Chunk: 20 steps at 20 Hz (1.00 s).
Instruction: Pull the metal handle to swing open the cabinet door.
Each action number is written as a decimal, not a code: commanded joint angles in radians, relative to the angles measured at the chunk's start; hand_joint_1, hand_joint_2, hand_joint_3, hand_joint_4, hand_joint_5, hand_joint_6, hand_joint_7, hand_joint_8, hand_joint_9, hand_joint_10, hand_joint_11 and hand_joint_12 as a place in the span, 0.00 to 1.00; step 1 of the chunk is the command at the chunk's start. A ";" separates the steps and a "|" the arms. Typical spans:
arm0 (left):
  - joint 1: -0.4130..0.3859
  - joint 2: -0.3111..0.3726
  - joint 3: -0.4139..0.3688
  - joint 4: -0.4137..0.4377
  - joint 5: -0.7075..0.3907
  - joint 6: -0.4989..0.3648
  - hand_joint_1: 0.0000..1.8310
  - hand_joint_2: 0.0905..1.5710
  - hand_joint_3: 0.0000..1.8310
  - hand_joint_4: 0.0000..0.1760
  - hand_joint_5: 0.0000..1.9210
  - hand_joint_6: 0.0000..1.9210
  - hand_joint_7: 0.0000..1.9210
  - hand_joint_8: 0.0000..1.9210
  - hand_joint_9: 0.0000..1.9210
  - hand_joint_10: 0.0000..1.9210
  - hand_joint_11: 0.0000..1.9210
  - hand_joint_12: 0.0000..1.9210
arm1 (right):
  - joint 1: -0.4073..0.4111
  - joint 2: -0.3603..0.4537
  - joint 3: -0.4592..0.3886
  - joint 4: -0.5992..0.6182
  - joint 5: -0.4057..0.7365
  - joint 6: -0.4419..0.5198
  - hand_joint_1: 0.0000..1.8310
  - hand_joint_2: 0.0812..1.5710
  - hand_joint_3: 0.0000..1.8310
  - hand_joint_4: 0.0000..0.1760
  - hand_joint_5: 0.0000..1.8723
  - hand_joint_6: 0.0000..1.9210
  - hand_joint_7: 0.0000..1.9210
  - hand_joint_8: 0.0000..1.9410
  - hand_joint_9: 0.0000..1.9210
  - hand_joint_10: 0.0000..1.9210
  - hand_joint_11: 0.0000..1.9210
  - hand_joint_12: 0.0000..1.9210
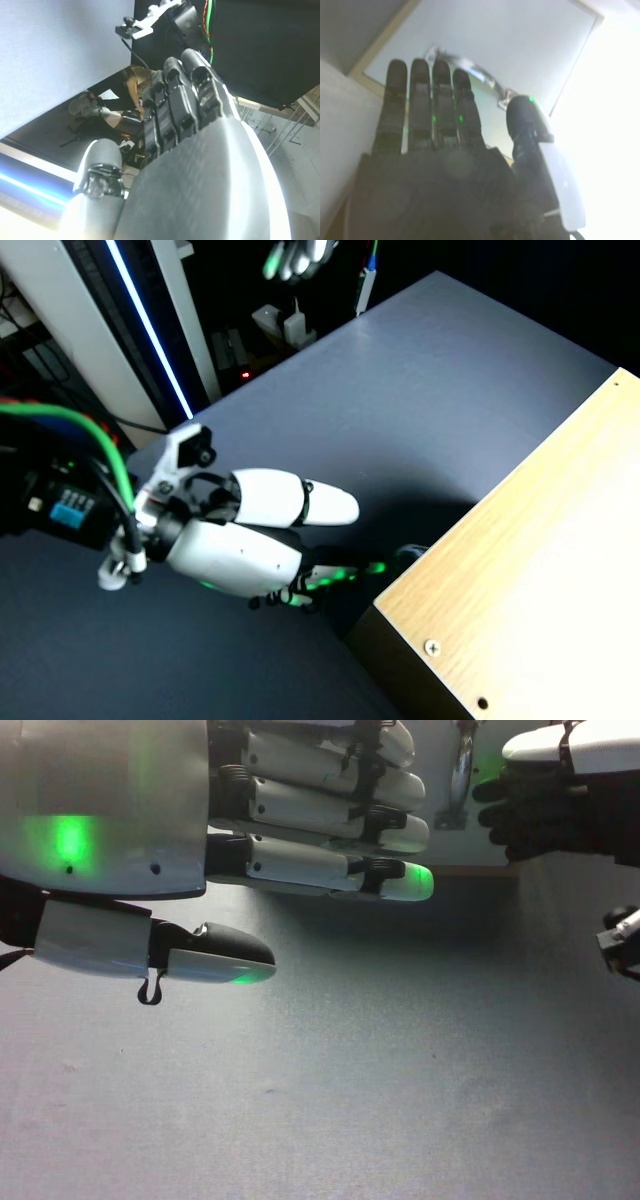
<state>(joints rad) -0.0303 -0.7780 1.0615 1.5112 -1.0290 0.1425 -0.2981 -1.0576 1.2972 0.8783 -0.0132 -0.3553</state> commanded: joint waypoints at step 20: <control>-0.011 0.009 0.002 -0.094 -0.023 0.009 0.00 1.00 0.00 0.00 0.15 0.00 0.18 0.00 0.16 0.00 0.00 0.38 | -0.017 -0.095 0.057 0.014 0.177 0.009 0.00 0.99 0.00 0.00 0.17 0.00 0.19 0.00 0.17 0.00 0.00 0.44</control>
<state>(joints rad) -0.0303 -0.7780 1.0615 1.5116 -1.0294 0.1421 -0.3233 -1.1507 1.3510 0.8841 0.0704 -0.3561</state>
